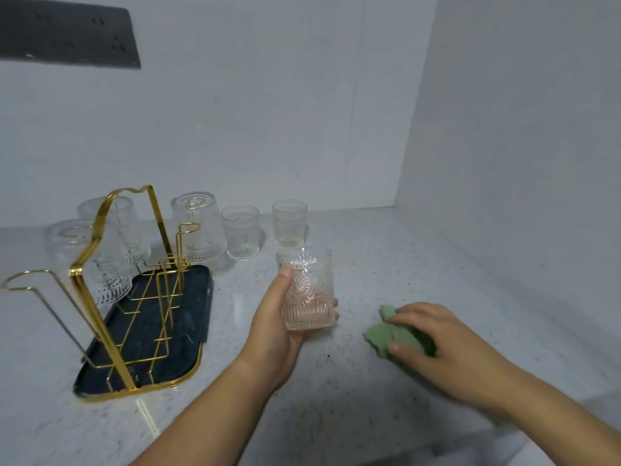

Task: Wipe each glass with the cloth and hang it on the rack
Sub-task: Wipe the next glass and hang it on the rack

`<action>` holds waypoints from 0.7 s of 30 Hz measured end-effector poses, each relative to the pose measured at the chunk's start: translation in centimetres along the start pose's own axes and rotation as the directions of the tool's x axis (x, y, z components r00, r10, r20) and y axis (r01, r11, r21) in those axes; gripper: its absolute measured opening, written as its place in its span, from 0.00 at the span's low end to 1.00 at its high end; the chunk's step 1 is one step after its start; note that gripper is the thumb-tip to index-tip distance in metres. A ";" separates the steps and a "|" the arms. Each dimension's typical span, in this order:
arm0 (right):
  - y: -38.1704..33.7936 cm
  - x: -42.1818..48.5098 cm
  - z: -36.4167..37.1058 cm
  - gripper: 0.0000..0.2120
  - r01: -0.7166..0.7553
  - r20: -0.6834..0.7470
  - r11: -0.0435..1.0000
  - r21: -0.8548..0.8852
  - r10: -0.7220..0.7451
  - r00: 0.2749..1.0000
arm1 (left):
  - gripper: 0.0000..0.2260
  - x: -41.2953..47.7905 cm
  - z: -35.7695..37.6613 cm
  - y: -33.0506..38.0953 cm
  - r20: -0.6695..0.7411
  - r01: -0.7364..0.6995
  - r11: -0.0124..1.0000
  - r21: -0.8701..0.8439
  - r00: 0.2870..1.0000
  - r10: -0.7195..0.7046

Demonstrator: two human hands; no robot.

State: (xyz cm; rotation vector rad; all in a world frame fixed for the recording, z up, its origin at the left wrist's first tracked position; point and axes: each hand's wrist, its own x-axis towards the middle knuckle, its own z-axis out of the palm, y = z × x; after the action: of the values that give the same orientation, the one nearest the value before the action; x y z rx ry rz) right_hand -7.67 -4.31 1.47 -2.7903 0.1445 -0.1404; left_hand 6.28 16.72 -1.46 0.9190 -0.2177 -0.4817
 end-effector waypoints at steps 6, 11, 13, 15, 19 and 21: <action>0.8 1.0 2.3 0.11 0.027 -0.153 0.995 0.093 -0.012 0.988 | 0.33 -0.4 0.1 0.0 0.007 0.052 0.997 0.055 0.999 -0.052; -3.1 2.8 0.4 0.09 0.017 -0.286 0.710 0.704 0.261 0.922 | 0.33 -0.1 -0.1 -0.3 0.027 0.053 0.994 0.099 0.998 -0.056; -5.4 3.7 -0.3 0.11 0.103 -0.346 0.579 0.809 0.326 0.880 | 0.36 -0.2 0.0 -0.3 0.032 0.037 0.990 0.137 0.999 -0.042; -7.8 4.5 -0.1 0.14 0.172 -0.327 0.426 0.888 0.323 0.888 | 0.39 -0.3 0.1 -0.5 0.047 0.009 0.983 0.186 0.999 -0.018; -11.2 5.0 2.6 0.19 0.138 -0.213 0.434 0.890 0.130 0.968 | 0.35 -0.2 -0.1 -0.5 0.052 -0.042 0.987 0.154 0.998 0.034; -11.8 5.0 3.7 0.23 0.146 -0.204 0.481 0.864 0.070 0.977 | 0.32 -0.1 -0.4 -0.3 0.059 -0.072 0.986 0.151 0.996 0.064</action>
State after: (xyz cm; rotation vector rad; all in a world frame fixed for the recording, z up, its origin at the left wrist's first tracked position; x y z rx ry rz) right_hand -1.32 7.42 2.46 -1.7066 0.0333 -0.4016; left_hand 6.23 16.87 -1.97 1.0459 -0.3378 -0.4309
